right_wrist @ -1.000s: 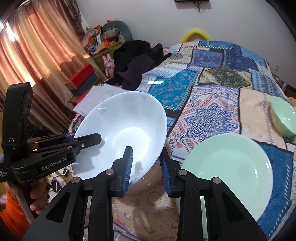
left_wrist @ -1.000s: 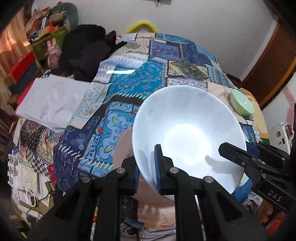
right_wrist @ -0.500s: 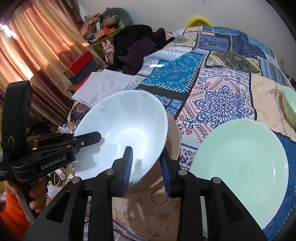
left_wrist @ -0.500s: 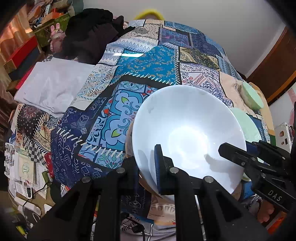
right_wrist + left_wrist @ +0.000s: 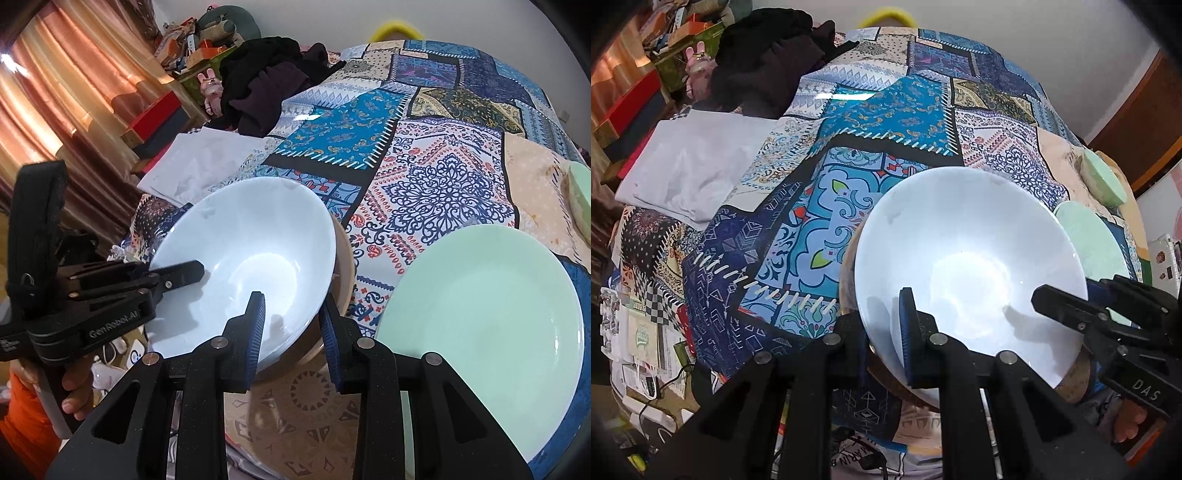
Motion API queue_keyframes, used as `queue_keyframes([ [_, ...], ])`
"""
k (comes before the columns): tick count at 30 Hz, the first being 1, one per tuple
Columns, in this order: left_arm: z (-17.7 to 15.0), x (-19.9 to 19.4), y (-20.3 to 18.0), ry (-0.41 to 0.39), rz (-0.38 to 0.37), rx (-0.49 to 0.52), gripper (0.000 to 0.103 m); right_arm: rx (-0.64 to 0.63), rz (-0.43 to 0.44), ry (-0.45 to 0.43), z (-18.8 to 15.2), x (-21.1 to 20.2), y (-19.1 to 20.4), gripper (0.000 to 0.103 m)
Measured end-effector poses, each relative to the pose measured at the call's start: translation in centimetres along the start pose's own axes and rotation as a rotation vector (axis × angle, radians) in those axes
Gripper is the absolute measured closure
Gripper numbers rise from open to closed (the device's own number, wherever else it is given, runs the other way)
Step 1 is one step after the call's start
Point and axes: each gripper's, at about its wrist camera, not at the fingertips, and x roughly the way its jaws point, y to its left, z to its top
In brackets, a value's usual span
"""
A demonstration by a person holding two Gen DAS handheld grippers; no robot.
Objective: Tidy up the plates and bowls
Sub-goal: 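Lower the white spotted bowl into the pale pink bowl and open both tools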
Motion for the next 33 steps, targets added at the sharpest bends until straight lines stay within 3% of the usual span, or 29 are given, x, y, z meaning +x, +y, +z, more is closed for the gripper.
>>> queue_keyframes([
  [18, -0.3, 0.3, -1.5, -0.015, 0.076, 0.093, 0.084, -0.011, -0.008, -0.041, 0.1, -2.1, -1.0, 0.072],
  [23, 0.4, -0.5, -1.6, 0.004, 0.087, 0.07, 0.082, -0.01, -0.017, -0.057, 0.0, -2.9, -1.5, 0.07],
  [33, 2.4, -4.9, -3.2, -0.119, 0.118, 0.087, 0.058, -0.016, -0.066, -0.132, 0.5, -6.4, -3.9, 0.066],
])
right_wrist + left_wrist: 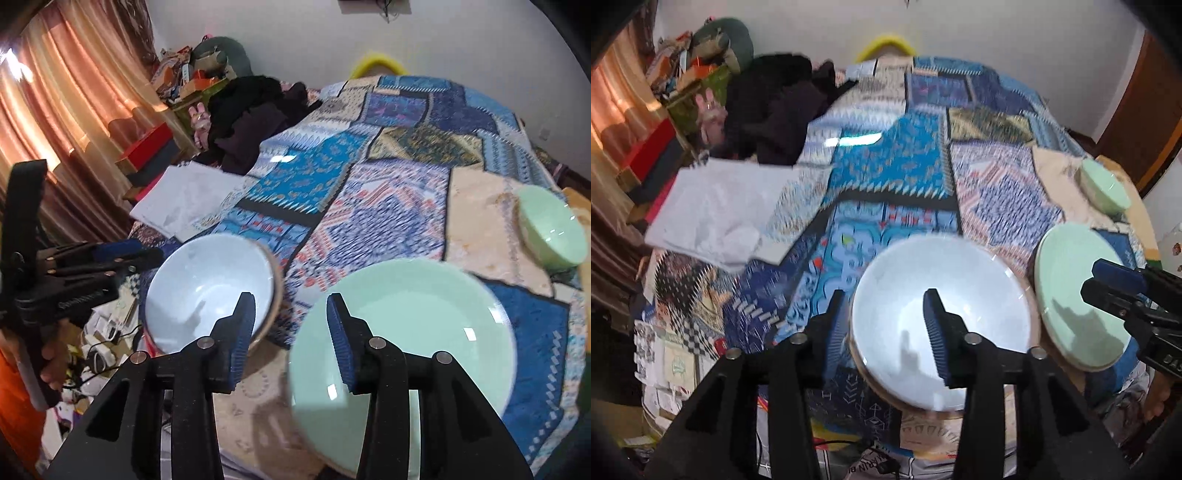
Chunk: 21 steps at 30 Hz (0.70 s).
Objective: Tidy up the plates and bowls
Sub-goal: 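Lower the white spotted bowl into the pale pink bowl and open both tools, then grip the pale green bowl rim with the left tool while the right tool grips it too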
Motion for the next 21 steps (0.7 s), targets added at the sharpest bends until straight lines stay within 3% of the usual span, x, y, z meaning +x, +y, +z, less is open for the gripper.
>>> queue_keyframes([
  [2, 0.7, -0.8, -0.7, -0.022, -0.002, 0.007, 0.055, 0.003, -0.017, -0.024, 0.3, -1.0, -0.9, 0.064],
  [4, 1.6, -1.7, -1.7, -0.049, -0.01, 0.015, 0.049, 0.008, -0.041, -0.053, 0.5, -2.1, -2.0, 0.052],
  [7, 3.0, -2.8, -3.8, -0.096, -0.024, 0.023, 0.038, 0.015, -0.098, -0.108, 0.9, -3.9, -3.9, 0.05],
  [15, 7.4, -3.7, -11.1, -0.159, -0.111, 0.072, 0.021, 0.094, -0.206, -0.182, 1.6, -7.9, -10.4, 0.042],
  [21, 10.3, -2.0, -17.4, -0.148, -0.165, 0.15, 0.016, 0.153, -0.273, -0.208, 1.5, -10.0, -14.9, 0.04],
])
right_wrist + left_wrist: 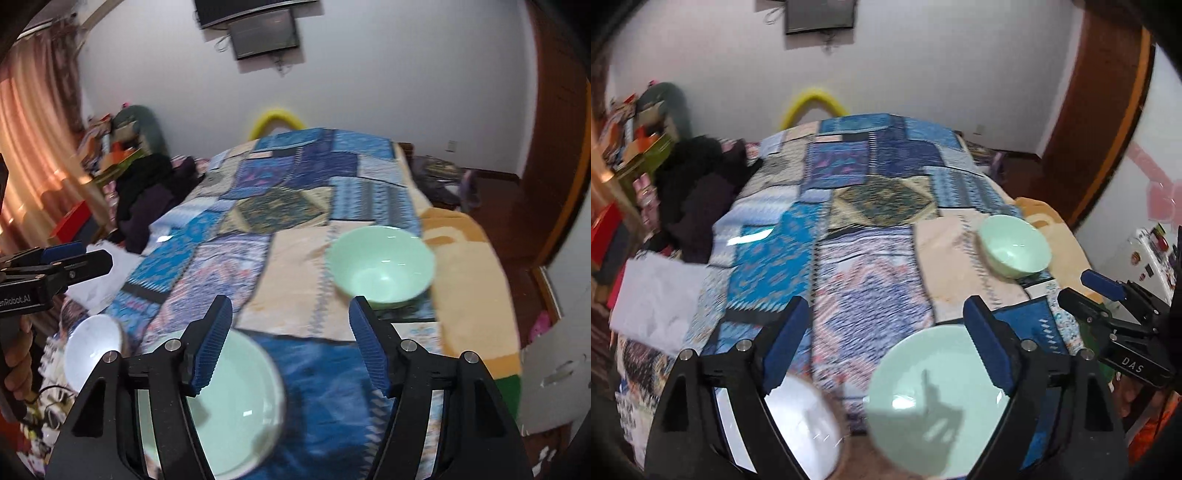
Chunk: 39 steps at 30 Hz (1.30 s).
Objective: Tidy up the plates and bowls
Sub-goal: 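Grip the pale green bowl rim with the left tool while the right tool grips it too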
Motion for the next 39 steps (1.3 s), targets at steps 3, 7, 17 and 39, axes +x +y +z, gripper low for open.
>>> queue_keyframes([
  [3, 1.4, 1.9, -2.4, 0.018, -0.022, 0.035, 0.015, 0.023, -0.038, -0.003, 0.2, 0.0, -2.2, 0.037],
  [7, 3.1, 5.2, -5.2, 0.06, -0.055, 0.072, 0.014, 0.061, -0.073, -0.005, 0.2, 0.2, -4.9, 0.032],
  [17, 5.6, 14.1, -9.4, 0.19, -0.099, 0.101, 0.014, 0.097, -0.138, 0.021, 0.5, 3.3, -9.7, 0.032],
  [39, 6.6, 26.0, -11.7, 0.301, -0.083, 0.103, 0.026, 0.191, -0.069, 0.197, 1.4, 12.9, -14.1, 0.074],
])
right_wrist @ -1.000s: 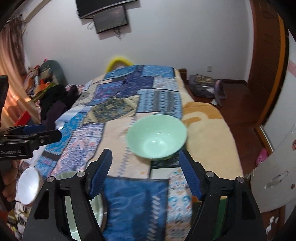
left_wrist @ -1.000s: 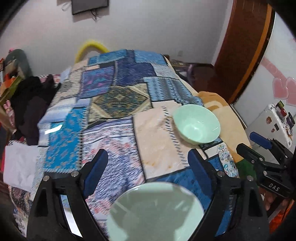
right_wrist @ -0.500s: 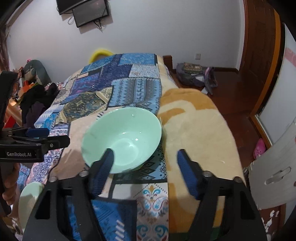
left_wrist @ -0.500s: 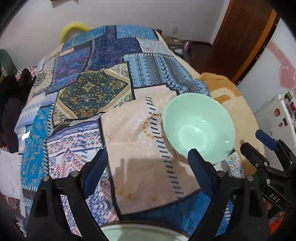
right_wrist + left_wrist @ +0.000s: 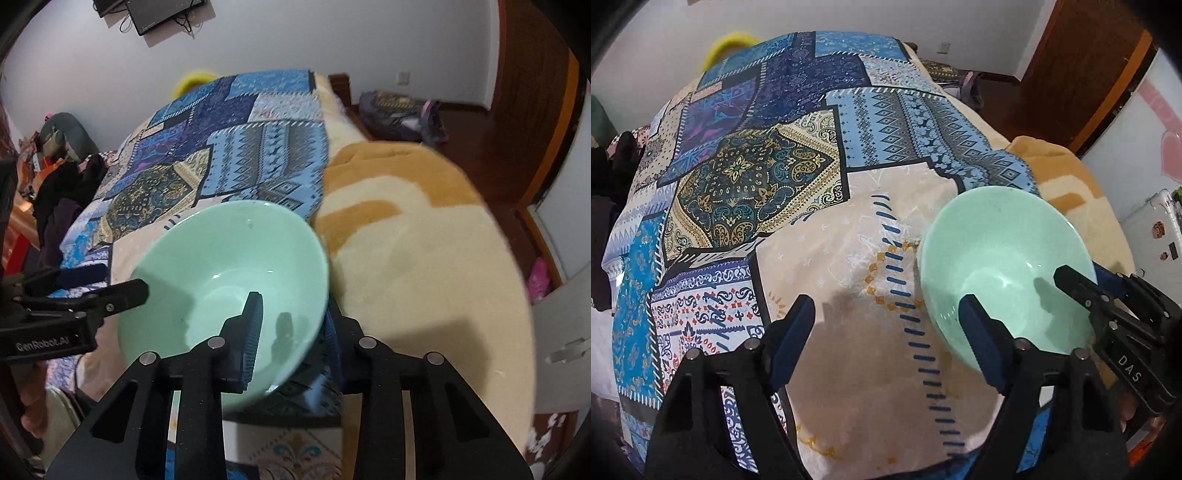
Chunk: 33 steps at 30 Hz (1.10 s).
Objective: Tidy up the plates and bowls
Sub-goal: 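Grip the pale green bowl rim with the left tool while the right tool grips it too, then lift the pale green bowl and carry it over the white spotted bowl with both tools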
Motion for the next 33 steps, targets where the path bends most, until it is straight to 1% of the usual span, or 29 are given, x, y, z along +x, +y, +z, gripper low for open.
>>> queue_keyframes([
  [1, 0.1, 0.3, 0.1, 0.008, -0.008, -0.008, 0.03, 0.01, 0.007, 0.012, 0.0, 0.4, -0.1, 0.077],
  [3, 0.2, 0.9, 0.1, 0.027, -0.024, -0.018, 0.034, 0.018, 0.0, 0.017, 0.1, 0.8, -0.2, 0.081],
  [4, 0.2, 1.2, 0.1, 0.035, -0.029, -0.02, 0.037, 0.018, -0.002, 0.012, 0.0, 0.8, -0.2, 0.082],
  [8, 0.1, 2.3, -0.4, 0.058, -0.04, -0.011, 0.045, -0.009, -0.002, 0.006, -0.3, 0.5, 0.3, 0.085],
  [10, 0.1, 2.7, -0.5, 0.066, -0.045, -0.011, 0.056, -0.04, -0.019, 0.008, -0.5, 0.5, 0.8, 0.085],
  [11, 0.1, 3.0, -0.6, 0.072, -0.059, -0.01, 0.059, -0.056, -0.032, 0.003, -0.6, 0.4, 1.1, 0.085],
  [12, 0.0, 3.1, -0.7, 0.075, -0.069, -0.008, 0.064, -0.064, -0.041, -0.002, -0.5, 0.5, 1.3, 0.085],
  [14, 0.0, 3.0, -1.1, 0.072, -0.08, 0.006, 0.073, -0.07, -0.04, -0.007, -0.5, 0.3, 1.5, 0.085],
  [15, -0.1, 3.0, -1.3, 0.071, -0.082, 0.019, 0.081, -0.071, -0.035, -0.006, -0.4, 0.2, 1.6, 0.085],
  [16, -0.2, 2.9, -1.7, 0.07, -0.076, 0.034, 0.084, -0.071, -0.039, -0.004, -0.4, 0.2, 1.7, 0.085],
  [18, -0.3, 2.7, -1.9, 0.059, -0.062, 0.043, 0.084, -0.072, -0.04, -0.005, -0.4, 0.1, 1.8, 0.085],
  [21, -0.5, 2.5, -1.5, 0.064, -0.08, 0.025, 0.084, -0.061, -0.028, -0.007, -0.4, -0.4, 2.0, 0.085],
  [25, -0.9, 1.6, -1.2, 0.059, -0.092, 0.003, 0.084, -0.077, -0.033, -0.023, -0.6, -1.6, 2.9, 0.085],
  [27, -1.2, 0.8, -1.2, 0.046, -0.092, 0.002, 0.084, -0.078, -0.033, -0.028, -0.6, -1.9, 3.0, 0.085],
  [33, -1.8, -2.5, -1.2, 0.0, -0.105, -0.002, 0.084, -0.094, -0.022, -0.064, -0.7, -4.5, 4.0, 0.085],
])
